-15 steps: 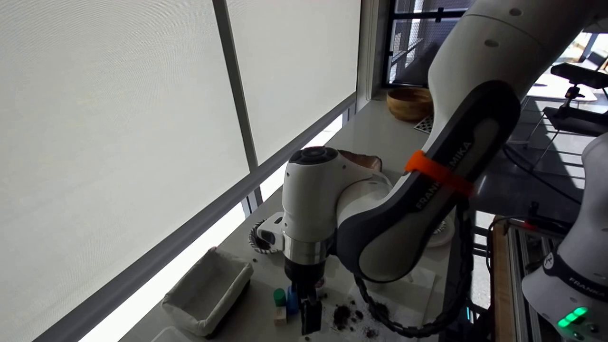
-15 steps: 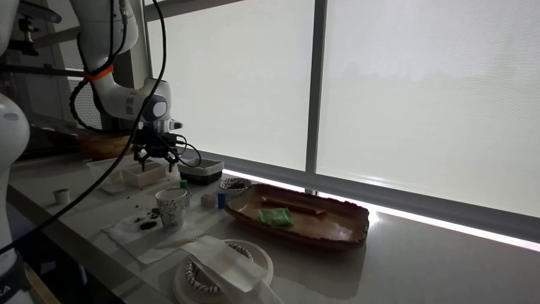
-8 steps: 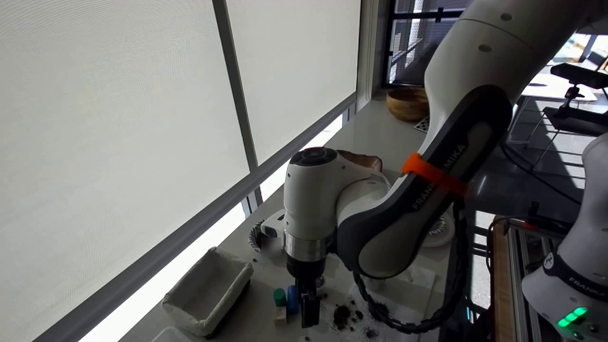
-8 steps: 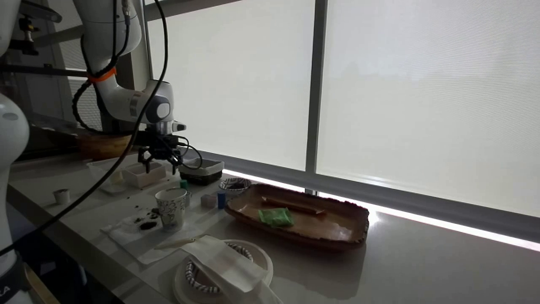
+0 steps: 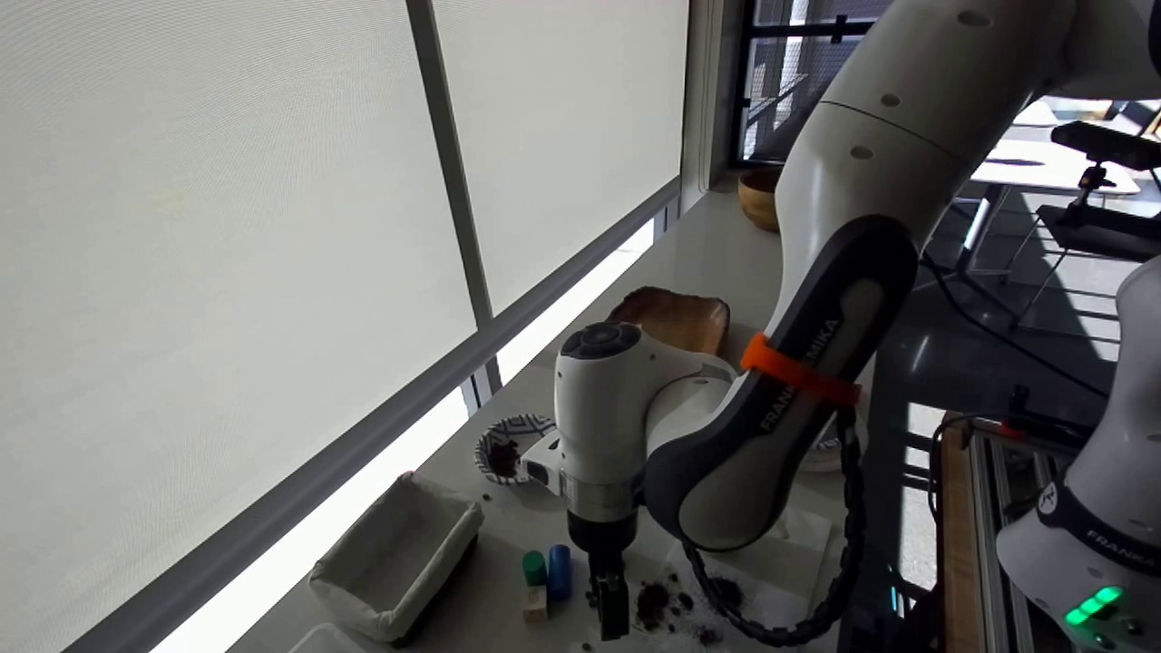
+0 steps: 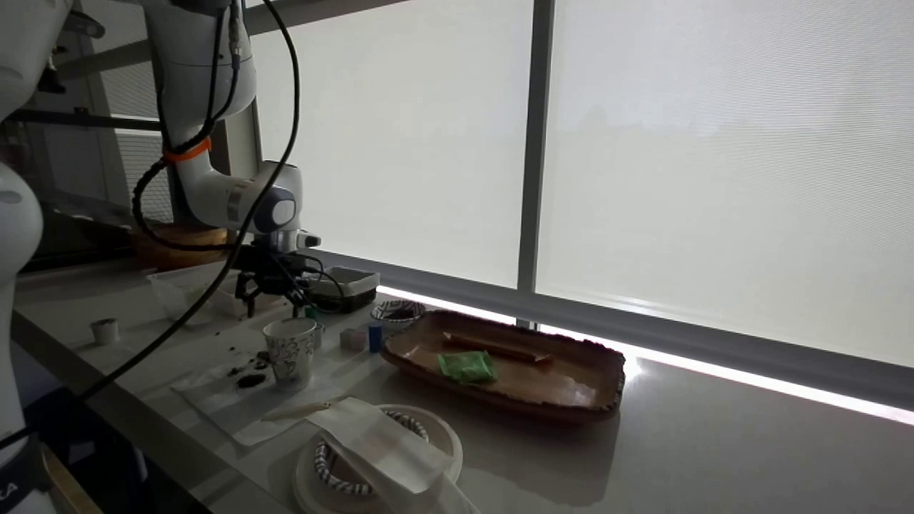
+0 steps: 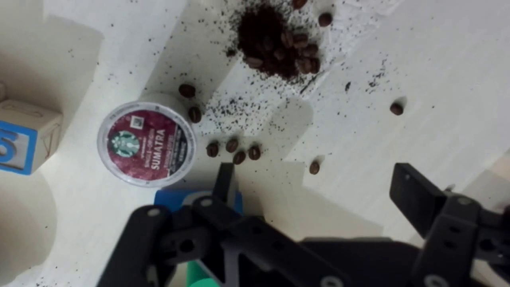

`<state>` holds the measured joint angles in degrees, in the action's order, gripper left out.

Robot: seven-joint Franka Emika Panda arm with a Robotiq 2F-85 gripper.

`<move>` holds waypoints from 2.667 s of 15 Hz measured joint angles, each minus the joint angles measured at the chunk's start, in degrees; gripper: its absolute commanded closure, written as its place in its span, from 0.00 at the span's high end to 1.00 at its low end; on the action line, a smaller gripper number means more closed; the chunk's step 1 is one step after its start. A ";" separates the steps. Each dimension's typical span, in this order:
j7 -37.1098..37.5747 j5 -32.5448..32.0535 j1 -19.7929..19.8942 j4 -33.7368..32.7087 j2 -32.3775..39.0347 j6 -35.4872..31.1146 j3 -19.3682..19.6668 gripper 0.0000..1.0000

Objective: Put some of the objects on the serviette in the white cup

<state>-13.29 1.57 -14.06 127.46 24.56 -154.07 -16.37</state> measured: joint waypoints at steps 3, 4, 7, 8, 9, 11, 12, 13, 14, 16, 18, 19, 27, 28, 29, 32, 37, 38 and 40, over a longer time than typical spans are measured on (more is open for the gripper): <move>0.00 -2.40 -0.35 -0.07 0.94 -0.51 0.04 1.00; 0.00 -3.25 -0.55 -0.08 1.13 -0.87 0.10 1.00; -0.10 -5.70 -1.18 -0.14 1.80 -1.22 0.33 1.00; -0.06 -6.60 -1.49 -0.16 2.06 -1.36 0.59 1.00; 0.12 -7.50 -1.84 -0.17 2.33 -1.65 0.96 1.00; 0.24 -8.78 -2.41 -0.44 3.06 -2.49 1.61 1.00; 0.37 -9.31 -2.65 -0.81 3.54 -3.08 1.90 1.00; 0.62 -9.82 -2.90 -1.23 4.01 -3.55 2.22 1.00; 0.72 -10.17 -3.10 -1.68 4.47 -4.01 2.49 1.00; 0.88 -10.56 -3.39 -2.58 5.26 -4.26 2.98 0.98; 1.15 -11.06 -3.76 -3.39 5.98 -4.26 3.68 0.94; 1.55 -11.48 -4.05 -3.78 6.31 -4.26 4.18 0.90; 3.14 -13.00 -5.34 -6.06 8.32 -4.26 5.97 0.69; 3.20 -13.01 -5.37 -6.12 8.40 -4.26 6.03 0.70; 3.35 -13.02 -5.44 -6.12 8.43 -4.26 6.15 0.74; 4.68 -13.14 -5.85 -6.10 8.43 -4.26 6.85 0.72; 6.56 -13.49 -6.36 -6.04 8.44 -4.22 7.84 0.46; 6.67 -13.49 -6.36 -6.04 8.44 -4.22 7.88 0.30; 7.15 -13.49 -6.40 -6.03 8.44 -4.21 7.98 0.12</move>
<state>-6.15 -11.92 -20.45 121.44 33.00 -158.29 -8.40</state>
